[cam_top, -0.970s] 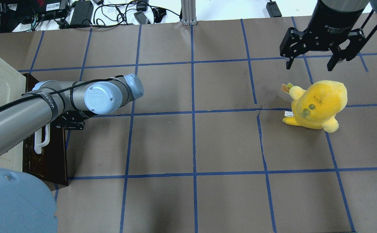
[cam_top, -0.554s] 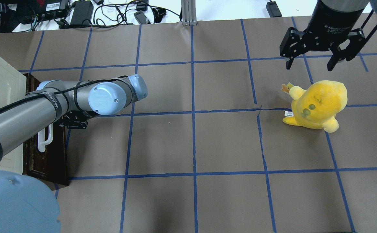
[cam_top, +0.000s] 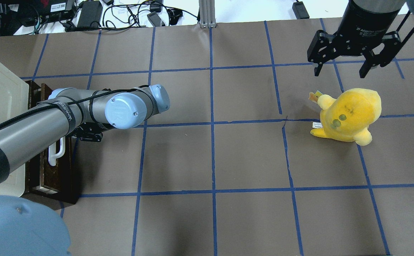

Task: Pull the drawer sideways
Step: 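Pull the handle with the left gripper, sliding the drawer out sideways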

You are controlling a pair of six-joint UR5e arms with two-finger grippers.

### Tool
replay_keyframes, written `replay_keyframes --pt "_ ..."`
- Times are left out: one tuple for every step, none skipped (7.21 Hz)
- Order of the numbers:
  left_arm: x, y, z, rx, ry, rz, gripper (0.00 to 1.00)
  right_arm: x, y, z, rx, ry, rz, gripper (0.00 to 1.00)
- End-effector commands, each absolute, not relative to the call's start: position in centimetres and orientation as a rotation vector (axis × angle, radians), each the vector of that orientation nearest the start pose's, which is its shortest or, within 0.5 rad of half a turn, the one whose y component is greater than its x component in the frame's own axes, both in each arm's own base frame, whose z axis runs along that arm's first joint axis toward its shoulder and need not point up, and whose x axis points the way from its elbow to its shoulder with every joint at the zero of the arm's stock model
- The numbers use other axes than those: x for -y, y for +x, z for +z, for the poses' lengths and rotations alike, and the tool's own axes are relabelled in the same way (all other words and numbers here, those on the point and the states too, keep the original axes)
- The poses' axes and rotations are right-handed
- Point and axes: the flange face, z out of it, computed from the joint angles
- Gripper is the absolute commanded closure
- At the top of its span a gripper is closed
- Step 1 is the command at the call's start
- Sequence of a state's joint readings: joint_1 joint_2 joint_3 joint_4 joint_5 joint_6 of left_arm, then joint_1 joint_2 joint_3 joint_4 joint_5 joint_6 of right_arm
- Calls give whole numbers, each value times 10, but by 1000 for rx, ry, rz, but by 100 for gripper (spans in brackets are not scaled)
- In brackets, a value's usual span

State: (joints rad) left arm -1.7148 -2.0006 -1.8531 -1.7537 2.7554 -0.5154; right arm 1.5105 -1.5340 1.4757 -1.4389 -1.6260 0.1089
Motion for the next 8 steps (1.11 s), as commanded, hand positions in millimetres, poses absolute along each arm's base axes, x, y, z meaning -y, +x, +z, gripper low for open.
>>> replay_keyframes --pt "493 -123 192 -1810 248 396 92 506 98 504 -3185 266 116 0" --pt "492 -128 191 -1808 259 392 94 506 98 504 -3185 266 116 0" --pt "490 -135 192 -1806 269 380 99 506 98 504 -3185 266 116 0" --pt "489 -139 192 -1805 276 375 99 506 97 504 -3185 269 116 0" --pt "488 -147 193 -1803 288 361 99 506 98 504 -3185 266 116 0" --pt "486 -151 193 -1804 294 360 99 506 98 504 -3185 266 116 0" --pt "485 -154 194 -1803 298 354 99 506 98 504 -3185 266 116 0" --pt "483 -162 194 -1799 319 342 99 506 98 504 -3185 266 116 0"
